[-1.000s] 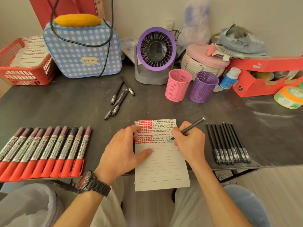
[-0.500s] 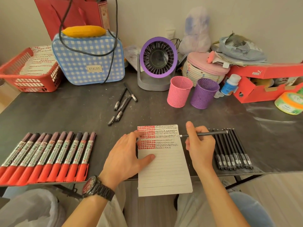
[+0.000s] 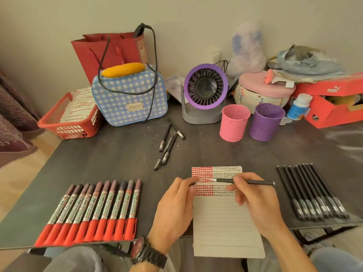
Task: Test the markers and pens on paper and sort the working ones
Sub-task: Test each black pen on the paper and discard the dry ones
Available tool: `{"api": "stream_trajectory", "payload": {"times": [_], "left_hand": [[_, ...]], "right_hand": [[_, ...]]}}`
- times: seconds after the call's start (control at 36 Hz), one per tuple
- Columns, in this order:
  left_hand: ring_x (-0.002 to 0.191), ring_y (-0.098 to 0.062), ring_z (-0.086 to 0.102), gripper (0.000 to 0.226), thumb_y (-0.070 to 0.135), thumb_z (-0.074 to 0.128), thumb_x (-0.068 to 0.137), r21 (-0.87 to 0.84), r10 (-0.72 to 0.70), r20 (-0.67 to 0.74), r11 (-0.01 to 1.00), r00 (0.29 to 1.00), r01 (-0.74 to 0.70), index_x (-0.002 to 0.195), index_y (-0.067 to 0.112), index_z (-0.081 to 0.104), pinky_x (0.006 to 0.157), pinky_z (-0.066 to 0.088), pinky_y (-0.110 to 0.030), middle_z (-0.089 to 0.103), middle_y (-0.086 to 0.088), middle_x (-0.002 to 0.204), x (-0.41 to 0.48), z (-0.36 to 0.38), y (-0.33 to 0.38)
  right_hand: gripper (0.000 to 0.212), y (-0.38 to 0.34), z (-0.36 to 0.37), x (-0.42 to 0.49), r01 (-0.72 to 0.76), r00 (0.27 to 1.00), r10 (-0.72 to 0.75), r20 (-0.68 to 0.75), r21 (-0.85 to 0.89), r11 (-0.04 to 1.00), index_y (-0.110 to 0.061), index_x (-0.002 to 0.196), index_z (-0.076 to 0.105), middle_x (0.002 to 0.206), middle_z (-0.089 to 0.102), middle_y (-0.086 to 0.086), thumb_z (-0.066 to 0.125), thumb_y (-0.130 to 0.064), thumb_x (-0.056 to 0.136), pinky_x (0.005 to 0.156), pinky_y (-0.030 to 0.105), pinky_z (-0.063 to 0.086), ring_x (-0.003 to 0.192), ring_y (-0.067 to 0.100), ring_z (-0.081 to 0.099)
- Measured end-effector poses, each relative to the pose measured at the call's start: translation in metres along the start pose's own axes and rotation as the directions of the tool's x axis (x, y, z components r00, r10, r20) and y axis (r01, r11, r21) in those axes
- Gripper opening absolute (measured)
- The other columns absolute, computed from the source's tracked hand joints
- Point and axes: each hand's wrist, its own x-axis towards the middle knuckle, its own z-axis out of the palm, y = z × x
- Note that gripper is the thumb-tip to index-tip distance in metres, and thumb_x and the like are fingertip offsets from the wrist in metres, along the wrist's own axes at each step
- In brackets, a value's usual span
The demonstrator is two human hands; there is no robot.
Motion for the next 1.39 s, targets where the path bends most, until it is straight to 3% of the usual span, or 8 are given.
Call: {"api": "stream_trajectory", "payload": {"times": [0.14, 0.31, 0.42, 0.61, 0.81, 1.03, 1.19, 1.39], "left_hand": [[0.109, 0.003, 0.059, 0.040, 0.058, 0.035, 0.099, -0.112, -0.003, -0.018, 0.994, 1.000, 0.001, 0.125, 0.037, 0.058, 0.087, 0.049, -0.016, 0.060, 0.027, 0.117, 0.000, 0.004, -0.007], [0.110, 0.009, 0.060, 0.029, 0.055, 0.043, 0.095, -0.179, -0.026, 0.002, 0.984, 1.000, 0.026, 0.120, 0.048, 0.057, 0.089, 0.047, -0.010, 0.061, 0.034, 0.119, 0.002, 0.004, -0.009], [0.104, 0.010, 0.061, 0.025, 0.056, 0.044, 0.094, -0.219, -0.032, -0.006, 0.975, 0.999, 0.030, 0.117, 0.055, 0.053, 0.083, 0.043, -0.004, 0.061, 0.037, 0.118, 0.001, 0.002, -0.007], [0.093, 0.005, 0.063, 0.021, 0.058, 0.042, 0.095, -0.219, -0.003, -0.034, 0.976, 0.999, -0.004, 0.114, 0.058, 0.052, 0.075, 0.044, -0.005, 0.063, 0.034, 0.112, 0.000, 0.000, -0.005], [0.084, -0.005, 0.062, 0.025, 0.053, 0.047, 0.097, -0.159, 0.023, -0.066, 0.987, 0.998, -0.033, 0.117, 0.046, 0.061, 0.070, 0.043, -0.008, 0.061, 0.029, 0.112, 0.000, 0.002, -0.009], [0.080, -0.006, 0.060, 0.025, 0.051, 0.048, 0.097, -0.150, 0.044, -0.083, 0.987, 0.996, -0.056, 0.117, 0.045, 0.062, 0.067, 0.042, -0.007, 0.060, 0.030, 0.109, 0.000, 0.002, -0.008], [0.078, -0.007, 0.060, 0.024, 0.049, 0.050, 0.097, -0.159, 0.056, -0.094, 0.985, 0.994, -0.071, 0.117, 0.046, 0.062, 0.065, 0.041, -0.007, 0.062, 0.030, 0.108, 0.000, 0.002, -0.009], [0.078, -0.007, 0.061, 0.026, 0.059, 0.044, 0.098, -0.160, 0.083, -0.099, 0.982, 0.992, -0.098, 0.119, 0.052, 0.059, 0.065, 0.043, -0.007, 0.061, 0.032, 0.110, 0.000, 0.001, -0.009]], "right_hand": [[0.013, -0.001, -0.001, -0.003, 0.011, 1.000, -0.011, 0.024, 0.001, 1.000, -0.014, 0.087, 0.078, 0.075, 0.072, 0.015, 0.075, -0.026, 0.089, 0.052, 0.024, 0.047, 0.056, 0.017, 0.057], [0.019, -0.004, -0.001, -0.005, -0.053, 0.998, 0.046, 0.053, 0.132, 0.990, -0.010, 0.090, 0.077, 0.079, 0.073, 0.024, 0.069, -0.027, 0.084, 0.053, 0.026, 0.047, 0.058, 0.023, 0.058], [0.013, -0.006, 0.001, -0.005, -0.057, 0.997, 0.050, 0.058, 0.134, 0.989, -0.018, 0.083, 0.073, 0.078, 0.073, 0.024, 0.071, -0.030, 0.080, 0.052, 0.026, 0.047, 0.054, 0.022, 0.059], [0.016, -0.007, 0.000, -0.005, -0.033, 0.996, 0.025, 0.081, 0.099, 0.995, -0.018, 0.084, 0.073, 0.079, 0.075, 0.021, 0.071, -0.033, 0.077, 0.053, 0.025, 0.048, 0.056, 0.020, 0.060], [0.016, -0.008, 0.001, -0.006, -0.019, 0.995, 0.010, 0.103, 0.080, 0.997, -0.020, 0.084, 0.075, 0.079, 0.075, 0.019, 0.071, -0.033, 0.076, 0.053, 0.024, 0.049, 0.057, 0.020, 0.062], [0.007, -0.009, -0.001, -0.007, -0.016, 0.992, 0.010, 0.128, 0.039, 0.999, -0.018, 0.085, 0.075, 0.079, 0.075, 0.018, 0.068, -0.018, 0.084, 0.054, 0.023, 0.049, 0.058, 0.018, 0.062], [0.015, -0.009, -0.001, -0.006, -0.024, 0.994, 0.014, 0.112, 0.086, 0.996, -0.019, 0.085, 0.076, 0.078, 0.075, 0.018, 0.071, -0.031, 0.076, 0.054, 0.023, 0.049, 0.058, 0.019, 0.062], [0.009, -0.007, -0.001, -0.005, -0.020, 0.991, 0.017, 0.136, 0.021, 1.000, -0.018, 0.087, 0.076, 0.079, 0.076, 0.016, 0.070, -0.022, 0.081, 0.055, 0.024, 0.049, 0.059, 0.018, 0.062]]}}
